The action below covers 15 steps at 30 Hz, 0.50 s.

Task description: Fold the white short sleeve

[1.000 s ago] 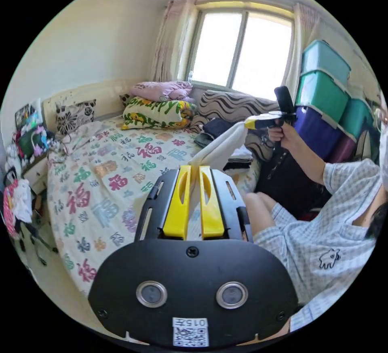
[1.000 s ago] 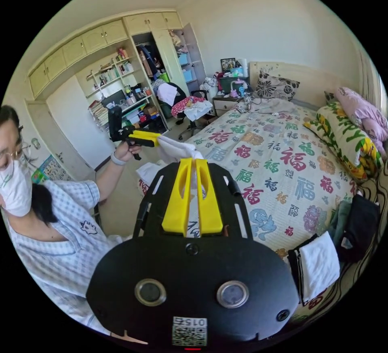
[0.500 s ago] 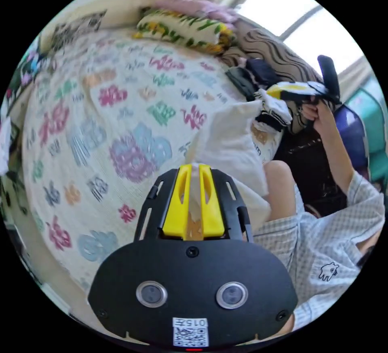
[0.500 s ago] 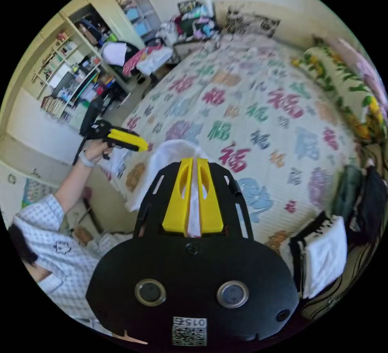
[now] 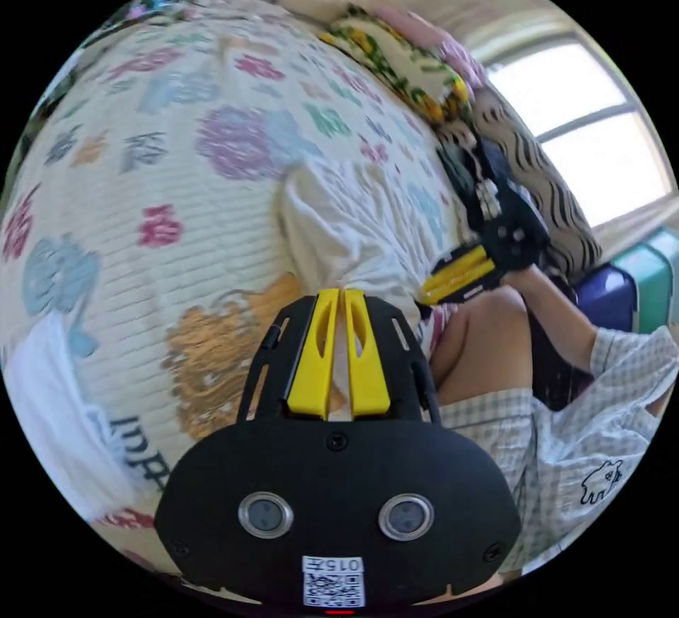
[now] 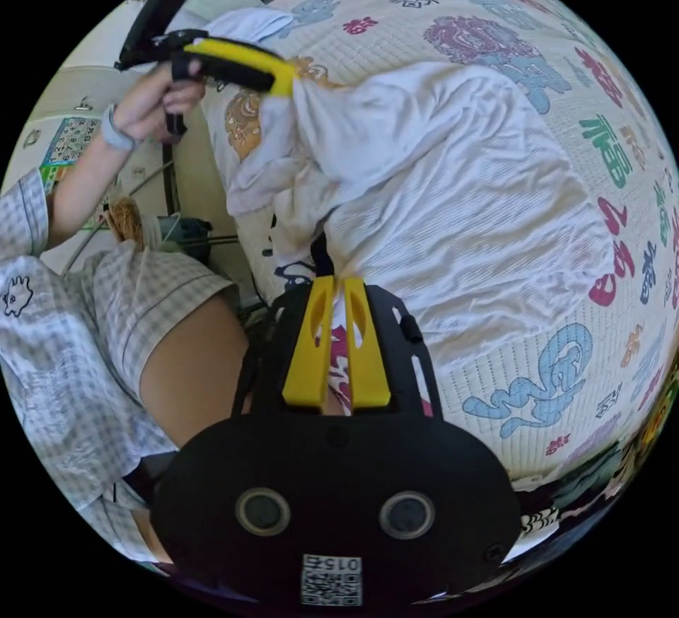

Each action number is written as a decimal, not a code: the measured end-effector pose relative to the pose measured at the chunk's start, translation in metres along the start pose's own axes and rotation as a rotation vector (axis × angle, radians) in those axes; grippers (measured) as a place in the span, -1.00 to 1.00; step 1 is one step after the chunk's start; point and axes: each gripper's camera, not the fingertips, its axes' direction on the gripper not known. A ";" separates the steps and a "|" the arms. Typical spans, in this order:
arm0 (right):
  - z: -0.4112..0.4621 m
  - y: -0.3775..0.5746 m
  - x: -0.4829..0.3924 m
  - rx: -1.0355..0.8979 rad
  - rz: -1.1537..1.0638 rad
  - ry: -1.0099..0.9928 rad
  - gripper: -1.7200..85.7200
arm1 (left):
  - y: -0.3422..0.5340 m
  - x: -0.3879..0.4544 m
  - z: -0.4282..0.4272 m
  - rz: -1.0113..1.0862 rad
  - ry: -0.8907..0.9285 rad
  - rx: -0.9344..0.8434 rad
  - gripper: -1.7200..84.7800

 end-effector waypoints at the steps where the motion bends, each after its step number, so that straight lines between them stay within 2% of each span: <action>1: 0.003 0.002 0.006 0.011 0.008 0.021 -0.94 | 0.009 -0.018 -0.027 -0.076 -0.060 0.077 -0.96; 4: 0.003 0.012 0.029 0.097 0.099 0.048 -0.95 | 0.033 -0.055 -0.078 -0.211 -0.279 0.166 -0.97; 10: -0.017 0.054 0.082 0.410 0.354 0.006 -0.96 | 0.056 -0.058 -0.103 -0.300 -0.452 0.182 -0.92; 11: -0.019 0.058 0.087 0.432 0.371 -0.003 -0.96 | 0.056 -0.049 -0.104 -0.270 -0.454 0.203 -0.91; 12: -0.022 0.064 0.095 0.459 0.400 -0.007 -0.96 | 0.058 -0.023 -0.107 -0.149 -0.417 0.276 -0.89; 13: -0.023 0.067 0.100 0.466 0.414 0.004 -0.96 | 0.060 0.008 -0.106 0.001 -0.332 0.346 -0.88; 15: -0.023 0.068 0.106 0.463 0.407 0.005 -0.96 | 0.057 0.047 -0.091 0.141 -0.185 0.340 -0.84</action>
